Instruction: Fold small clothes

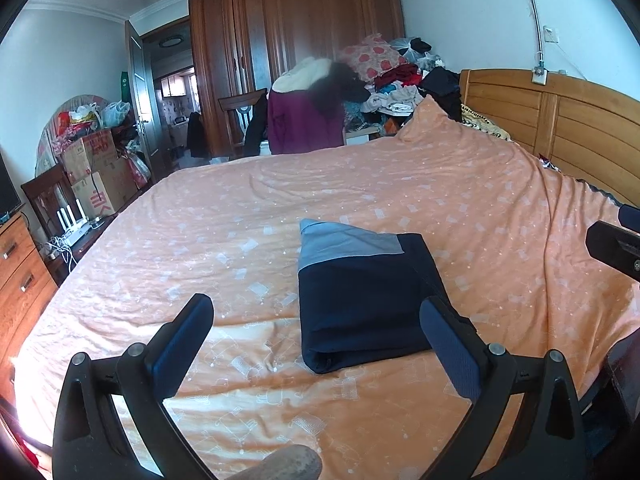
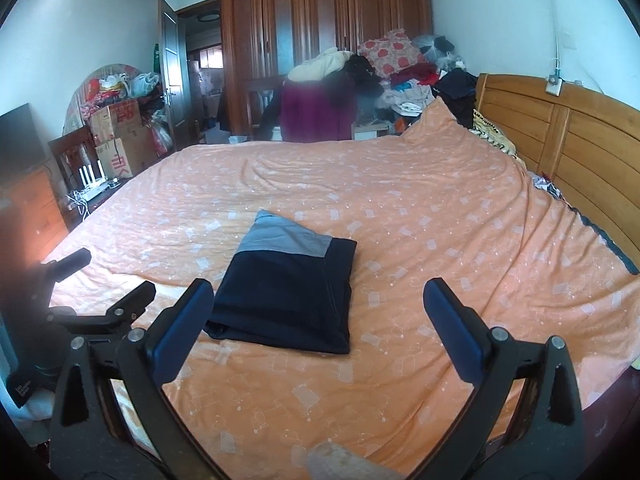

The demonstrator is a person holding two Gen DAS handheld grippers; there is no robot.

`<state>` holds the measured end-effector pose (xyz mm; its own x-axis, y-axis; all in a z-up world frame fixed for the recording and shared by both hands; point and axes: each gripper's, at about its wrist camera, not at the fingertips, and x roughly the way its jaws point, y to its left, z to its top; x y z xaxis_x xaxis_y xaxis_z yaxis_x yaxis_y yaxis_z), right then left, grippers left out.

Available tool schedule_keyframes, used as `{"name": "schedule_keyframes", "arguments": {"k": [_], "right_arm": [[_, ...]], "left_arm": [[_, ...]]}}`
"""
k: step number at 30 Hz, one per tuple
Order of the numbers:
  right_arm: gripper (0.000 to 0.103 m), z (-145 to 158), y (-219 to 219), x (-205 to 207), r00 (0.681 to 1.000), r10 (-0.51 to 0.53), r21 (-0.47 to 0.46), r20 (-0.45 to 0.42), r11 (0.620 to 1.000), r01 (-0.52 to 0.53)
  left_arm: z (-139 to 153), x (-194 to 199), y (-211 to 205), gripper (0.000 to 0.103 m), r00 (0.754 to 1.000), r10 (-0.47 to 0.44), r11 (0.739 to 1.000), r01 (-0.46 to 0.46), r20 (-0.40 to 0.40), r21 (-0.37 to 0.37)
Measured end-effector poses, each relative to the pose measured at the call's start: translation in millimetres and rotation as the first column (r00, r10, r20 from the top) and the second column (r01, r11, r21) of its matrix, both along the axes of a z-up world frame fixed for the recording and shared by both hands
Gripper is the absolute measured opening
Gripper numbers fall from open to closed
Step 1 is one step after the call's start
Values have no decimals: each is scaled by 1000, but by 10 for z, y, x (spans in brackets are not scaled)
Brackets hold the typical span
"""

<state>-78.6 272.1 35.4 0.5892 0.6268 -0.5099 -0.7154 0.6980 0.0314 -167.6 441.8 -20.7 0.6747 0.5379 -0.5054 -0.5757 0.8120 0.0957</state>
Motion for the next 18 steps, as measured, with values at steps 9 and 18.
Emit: {"name": "schedule_keyframes", "arguments": {"k": [9,18], "right_arm": [[103,874,-398,-447,963,-72,238,261,971,8],[103,610,-82,-244,992,5,170,126,985,-27]], "left_arm": [[598,-299,-131,103,983,83,979,-110,161,170],[977,-704,-108,103,929,13,998,-34,370,48]]}}
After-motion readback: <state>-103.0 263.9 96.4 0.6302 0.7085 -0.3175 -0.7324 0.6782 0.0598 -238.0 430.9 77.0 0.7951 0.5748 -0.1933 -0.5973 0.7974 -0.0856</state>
